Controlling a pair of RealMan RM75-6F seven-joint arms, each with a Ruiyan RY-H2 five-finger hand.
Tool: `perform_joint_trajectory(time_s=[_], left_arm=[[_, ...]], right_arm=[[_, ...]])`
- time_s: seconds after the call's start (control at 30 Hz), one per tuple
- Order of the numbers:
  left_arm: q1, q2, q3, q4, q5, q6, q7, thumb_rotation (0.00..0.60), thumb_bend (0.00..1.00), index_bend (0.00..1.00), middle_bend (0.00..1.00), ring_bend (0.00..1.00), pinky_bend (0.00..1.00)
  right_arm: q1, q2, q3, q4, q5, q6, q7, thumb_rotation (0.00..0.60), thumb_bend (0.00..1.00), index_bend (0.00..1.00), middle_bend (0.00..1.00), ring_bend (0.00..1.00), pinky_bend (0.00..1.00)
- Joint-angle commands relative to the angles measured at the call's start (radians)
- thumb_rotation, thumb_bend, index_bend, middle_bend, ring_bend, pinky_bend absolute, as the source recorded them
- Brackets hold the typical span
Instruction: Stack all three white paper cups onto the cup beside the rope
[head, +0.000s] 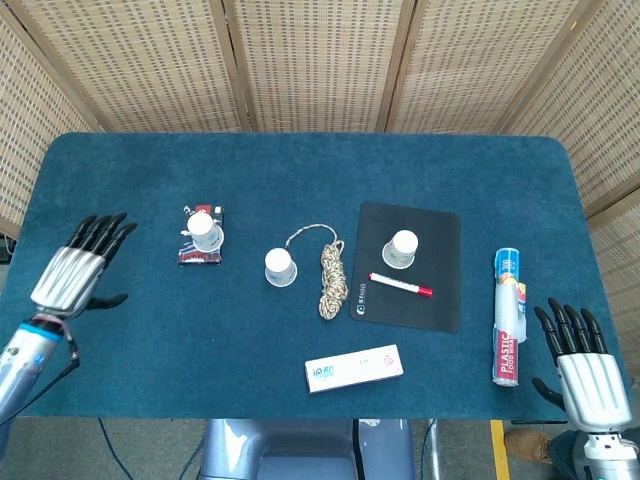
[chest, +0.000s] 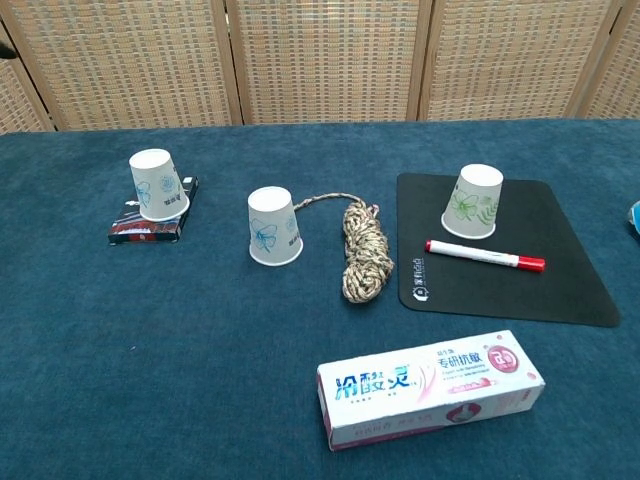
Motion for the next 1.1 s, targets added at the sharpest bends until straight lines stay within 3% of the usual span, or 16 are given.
perform_joint_trajectory(time_s=[0.03, 0.23, 0.43, 0.57, 0.93, 1.0, 1.1], left_arm=[[-0.138, -0.094, -0.061, 0.127, -0.055, -0.15, 0.004, 0.6, 0.07, 0.06, 0.0, 0.06, 0.13], [-0.274, -0.207, -0.077, 0.28, -0.115, -0.327, -0.026, 0.6, 0.19, 0.18, 0.08, 0.14, 0.19], [-0.381, -0.329, -0.085, 0.485, -0.178, -0.439, 0.007, 0.6, 0.19, 0.21, 0.11, 0.17, 0.19], [-0.421, -0.402, -0.081, 0.611, -0.199, -0.459, -0.004, 0.6, 0.19, 0.24, 0.13, 0.19, 0.19], [-0.476, -0.469, -0.051, 0.733, -0.186, -0.522, -0.15, 0.6, 0.18, 0.25, 0.14, 0.19, 0.2], [-0.482, -0.478, -0.047, 0.746, -0.185, -0.526, -0.164, 0.6, 0.18, 0.28, 0.16, 0.21, 0.22], [-0.488, -0.492, -0.043, 0.768, -0.183, -0.518, -0.177, 0.6, 0.19, 0.41, 0.31, 0.34, 0.29]], right_arm=[[0.007, -0.007, 0.007, 0.003, 0.018, -0.014, -0.014, 0.6, 0.0, 0.0, 0.0, 0.0, 0.0], [0.013, -0.014, 0.021, 0.006, 0.06, -0.03, -0.033, 0.6, 0.0, 0.0, 0.0, 0.0, 0.0], [0.017, -0.02, 0.031, 0.012, 0.099, -0.044, -0.042, 0.6, 0.0, 0.0, 0.0, 0.0, 0.0], [0.02, -0.022, 0.036, 0.013, 0.115, -0.047, -0.045, 0.6, 0.0, 0.0, 0.0, 0.0, 0.0], [0.028, -0.026, 0.042, 0.018, 0.141, -0.054, -0.05, 0.6, 0.0, 0.0, 0.0, 0.0, 0.0], [0.029, -0.026, 0.042, 0.02, 0.145, -0.057, -0.048, 0.6, 0.0, 0.0, 0.0, 0.0, 0.0], [0.032, -0.027, 0.044, 0.023, 0.155, -0.064, -0.046, 0.6, 0.0, 0.0, 0.0, 0.0, 0.0]])
